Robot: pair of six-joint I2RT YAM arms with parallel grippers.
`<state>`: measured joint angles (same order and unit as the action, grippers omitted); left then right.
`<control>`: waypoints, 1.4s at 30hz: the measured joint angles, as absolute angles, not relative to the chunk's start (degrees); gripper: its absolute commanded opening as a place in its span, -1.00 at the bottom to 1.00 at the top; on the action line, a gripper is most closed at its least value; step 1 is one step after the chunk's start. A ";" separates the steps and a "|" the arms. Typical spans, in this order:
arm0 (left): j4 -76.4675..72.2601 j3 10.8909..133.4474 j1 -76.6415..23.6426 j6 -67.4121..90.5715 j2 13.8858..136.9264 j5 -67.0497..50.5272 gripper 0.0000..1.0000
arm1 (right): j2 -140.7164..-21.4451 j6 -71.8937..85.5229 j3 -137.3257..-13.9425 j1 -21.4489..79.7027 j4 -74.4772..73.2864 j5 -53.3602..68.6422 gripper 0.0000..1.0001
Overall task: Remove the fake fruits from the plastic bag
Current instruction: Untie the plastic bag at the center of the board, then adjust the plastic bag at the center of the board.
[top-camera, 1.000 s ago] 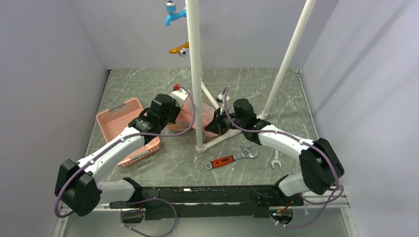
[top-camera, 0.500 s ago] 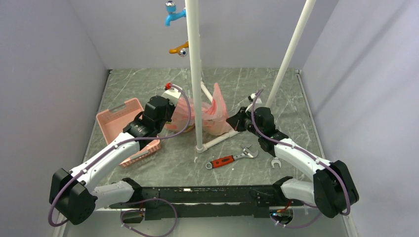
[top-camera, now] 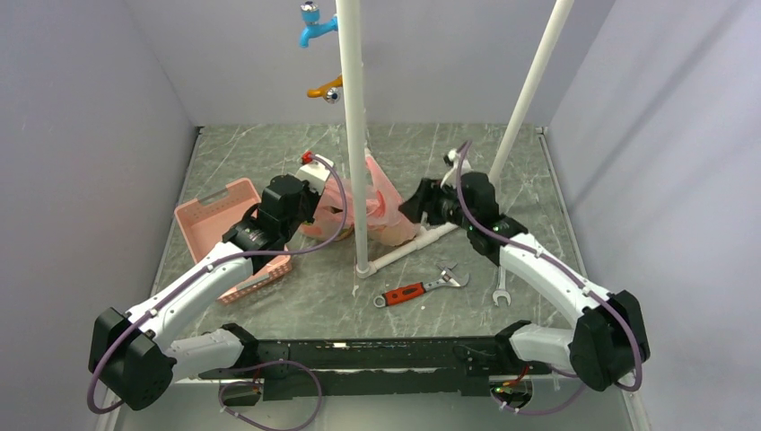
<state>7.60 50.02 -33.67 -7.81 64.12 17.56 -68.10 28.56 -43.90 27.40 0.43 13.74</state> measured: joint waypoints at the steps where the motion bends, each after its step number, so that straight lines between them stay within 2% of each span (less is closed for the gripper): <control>1: 7.57 50.00 -33.67 -7.81 64.12 17.28 -1.00 | -68.73 28.34 -47.44 28.12 -1.69 12.25 0.50; 5: 7.60 50.00 -33.69 -7.79 64.12 15.92 -1.00 | -70.35 29.12 -57.52 34.57 -6.52 2.17 0.69; 7: 7.60 50.00 -33.67 -7.81 64.12 15.40 -1.00 | -72.42 29.93 -62.37 39.75 -8.54 -4.89 0.98; 14: 7.60 50.00 -33.67 -7.81 64.12 14.33 -1.00 | -82.37 33.41 -70.81 49.36 -15.31 -24.23 0.98; 19: 7.88 50.00 -33.69 -7.66 63.99 14.22 -1.00 | -84.01 33.36 -69.63 52.14 -17.26 -31.57 0.64; 20: 7.94 50.00 -33.67 -7.55 63.90 14.24 -1.00 | -83.74 33.45 -68.86 52.42 -16.97 -32.01 0.48; 23: 7.90 50.00 -33.69 -6.13 63.66 15.31 -1.00 | -81.41 34.61 -62.65 52.84 -14.31 -32.91 -0.31; 27: 8.58 50.52 -33.69 -1.76 64.38 19.07 -1.00 | -78.78 35.44 -55.02 51.27 -11.46 -32.73 -0.89; 30: 9.72 52.60 -33.89 1.30 67.33 20.49 -1.00 | -79.20 34.74 -55.46 47.88 -9.28 -29.67 -1.00; 34: 11.00 53.80 -32.75 4.01 69.12 21.32 -1.00 | -80.84 31.81 -61.73 43.13 -8.49 -25.19 -1.00; 39: 9.13 53.19 -29.65 7.81 66.02 19.51 -1.00 | -81.62 27.09 -69.73 40.84 -7.33 -19.97 -1.00; 42: 6.70 51.70 -27.03 10.66 62.08 16.95 -1.00 | -80.82 24.99 -70.52 40.64 -6.39 -17.50 -1.00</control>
<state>6.70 51.70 -27.03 10.66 62.08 16.95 -80.82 24.99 -70.52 40.64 -6.39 -17.50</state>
